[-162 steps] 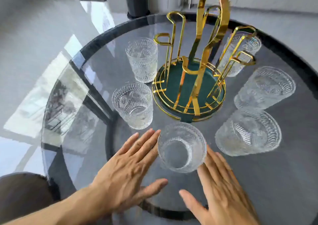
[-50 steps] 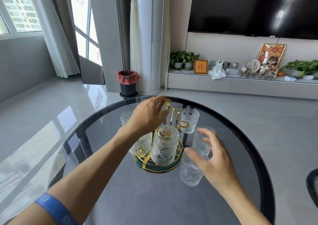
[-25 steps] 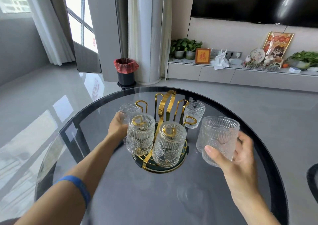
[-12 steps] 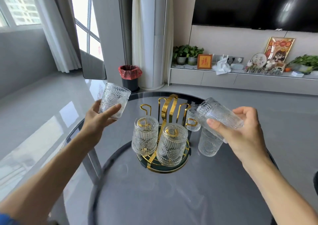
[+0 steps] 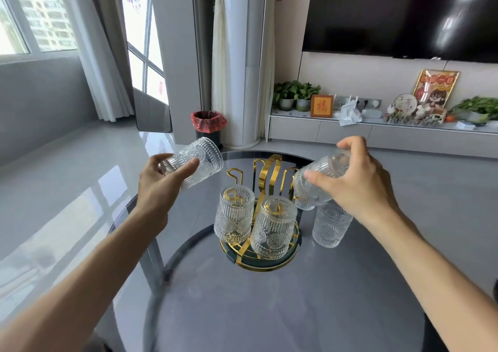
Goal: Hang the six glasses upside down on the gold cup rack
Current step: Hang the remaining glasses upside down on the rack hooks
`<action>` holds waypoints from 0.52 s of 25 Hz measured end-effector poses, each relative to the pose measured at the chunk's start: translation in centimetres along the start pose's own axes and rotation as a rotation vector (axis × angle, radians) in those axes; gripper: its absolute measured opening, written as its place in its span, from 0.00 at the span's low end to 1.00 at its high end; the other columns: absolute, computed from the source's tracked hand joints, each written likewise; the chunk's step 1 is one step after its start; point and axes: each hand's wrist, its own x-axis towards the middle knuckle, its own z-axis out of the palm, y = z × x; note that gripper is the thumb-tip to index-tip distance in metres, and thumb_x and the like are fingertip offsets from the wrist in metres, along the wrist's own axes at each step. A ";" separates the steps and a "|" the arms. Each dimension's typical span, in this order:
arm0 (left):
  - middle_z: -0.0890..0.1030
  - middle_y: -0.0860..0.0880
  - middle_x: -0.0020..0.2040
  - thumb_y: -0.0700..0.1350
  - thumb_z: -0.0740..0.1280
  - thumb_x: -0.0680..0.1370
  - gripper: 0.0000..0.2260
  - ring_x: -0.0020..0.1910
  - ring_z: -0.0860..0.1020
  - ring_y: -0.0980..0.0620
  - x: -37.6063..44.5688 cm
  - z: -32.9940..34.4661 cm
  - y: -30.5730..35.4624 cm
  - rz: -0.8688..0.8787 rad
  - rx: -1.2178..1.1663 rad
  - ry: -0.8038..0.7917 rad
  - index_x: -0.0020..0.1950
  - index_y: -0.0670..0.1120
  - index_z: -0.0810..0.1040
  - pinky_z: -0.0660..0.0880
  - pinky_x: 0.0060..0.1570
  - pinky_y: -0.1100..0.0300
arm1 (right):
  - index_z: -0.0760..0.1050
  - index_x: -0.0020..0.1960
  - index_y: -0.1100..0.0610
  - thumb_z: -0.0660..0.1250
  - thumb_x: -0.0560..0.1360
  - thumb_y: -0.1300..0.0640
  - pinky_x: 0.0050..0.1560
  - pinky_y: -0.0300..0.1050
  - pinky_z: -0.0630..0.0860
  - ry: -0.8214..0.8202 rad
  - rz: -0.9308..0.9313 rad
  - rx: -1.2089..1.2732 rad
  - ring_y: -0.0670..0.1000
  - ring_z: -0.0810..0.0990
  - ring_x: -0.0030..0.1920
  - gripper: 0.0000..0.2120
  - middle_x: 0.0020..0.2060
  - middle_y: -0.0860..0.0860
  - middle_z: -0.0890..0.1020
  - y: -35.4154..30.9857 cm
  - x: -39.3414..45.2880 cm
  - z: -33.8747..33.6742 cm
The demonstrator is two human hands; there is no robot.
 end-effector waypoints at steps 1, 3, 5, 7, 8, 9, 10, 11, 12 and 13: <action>0.81 0.49 0.44 0.55 0.81 0.65 0.26 0.40 0.79 0.53 -0.2 0.4 0.0 0.012 0.032 0.036 0.58 0.50 0.77 0.75 0.40 0.61 | 0.65 0.59 0.51 0.75 0.62 0.35 0.43 0.45 0.66 -0.043 -0.016 -0.020 0.56 0.75 0.45 0.36 0.53 0.53 0.80 -0.1 -0.1 0.8; 0.78 0.53 0.43 0.56 0.81 0.65 0.29 0.40 0.77 0.56 -0.6 1.0 -0.2 0.020 0.086 0.092 0.60 0.50 0.76 0.72 0.38 0.62 | 0.63 0.59 0.53 0.76 0.63 0.36 0.42 0.46 0.68 -0.103 -0.071 -0.051 0.58 0.79 0.49 0.36 0.55 0.55 0.80 -0.3 -0.5 2.5; 0.77 0.54 0.46 0.57 0.81 0.64 0.31 0.42 0.76 0.57 -0.8 1.1 -0.6 0.024 0.118 0.107 0.62 0.51 0.75 0.72 0.39 0.61 | 0.62 0.56 0.52 0.76 0.64 0.38 0.43 0.46 0.70 -0.150 -0.128 -0.063 0.59 0.79 0.51 0.33 0.56 0.54 0.79 -0.1 -0.9 3.9; 0.77 0.55 0.48 0.57 0.81 0.64 0.31 0.44 0.76 0.59 -0.7 0.9 -0.7 0.036 0.142 0.111 0.63 0.52 0.75 0.71 0.40 0.63 | 0.61 0.54 0.50 0.74 0.67 0.39 0.45 0.47 0.70 -0.203 -0.131 -0.042 0.58 0.77 0.54 0.28 0.56 0.52 0.78 0.3 -1.1 4.8; 0.77 0.54 0.49 0.57 0.81 0.64 0.32 0.45 0.77 0.59 -0.6 0.8 -0.8 0.038 0.151 0.110 0.63 0.52 0.75 0.71 0.41 0.64 | 0.62 0.54 0.49 0.73 0.68 0.39 0.46 0.47 0.69 -0.228 -0.111 -0.021 0.57 0.77 0.55 0.26 0.57 0.51 0.77 0.6 -1.2 5.0; 0.78 0.52 0.51 0.57 0.81 0.64 0.32 0.47 0.78 0.56 -0.4 0.8 -0.8 0.040 0.157 0.107 0.64 0.52 0.76 0.72 0.43 0.64 | 0.63 0.54 0.48 0.72 0.70 0.39 0.47 0.47 0.69 -0.250 -0.093 0.001 0.57 0.76 0.57 0.24 0.58 0.50 0.77 0.8 -1.2 5.3; 0.78 0.50 0.53 0.56 0.82 0.64 0.33 0.50 0.78 0.52 -0.3 0.8 -0.9 0.039 0.160 0.104 0.65 0.51 0.76 0.72 0.47 0.62 | 0.64 0.54 0.49 0.72 0.71 0.40 0.48 0.48 0.70 -0.269 -0.081 0.024 0.57 0.76 0.58 0.22 0.59 0.50 0.78 1.1 -1.3 5.5; 0.78 0.49 0.56 0.55 0.82 0.64 0.33 0.52 0.78 0.50 -0.2 0.9 -1.0 0.033 0.161 0.105 0.66 0.51 0.76 0.71 0.49 0.60 | 0.65 0.55 0.48 0.71 0.72 0.41 0.49 0.47 0.70 -0.288 -0.072 0.046 0.56 0.76 0.59 0.20 0.60 0.49 0.78 1.3 -1.4 5.8; 0.78 0.48 0.57 0.54 0.82 0.65 0.33 0.54 0.77 0.49 -0.1 1.1 -1.0 0.024 0.157 0.105 0.67 0.51 0.76 0.71 0.51 0.59 | 0.67 0.54 0.48 0.70 0.73 0.42 0.49 0.47 0.69 -0.306 -0.064 0.067 0.54 0.76 0.58 0.17 0.59 0.48 0.78 1.5 -1.5 5.9; 0.78 0.47 0.59 0.54 0.82 0.65 0.32 0.55 0.77 0.49 -0.1 1.4 -1.1 0.017 0.152 0.101 0.67 0.51 0.76 0.71 0.51 0.58 | 0.68 0.53 0.47 0.68 0.74 0.42 0.48 0.46 0.68 -0.326 -0.059 0.090 0.51 0.76 0.56 0.15 0.58 0.46 0.78 1.6 -1.7 6.0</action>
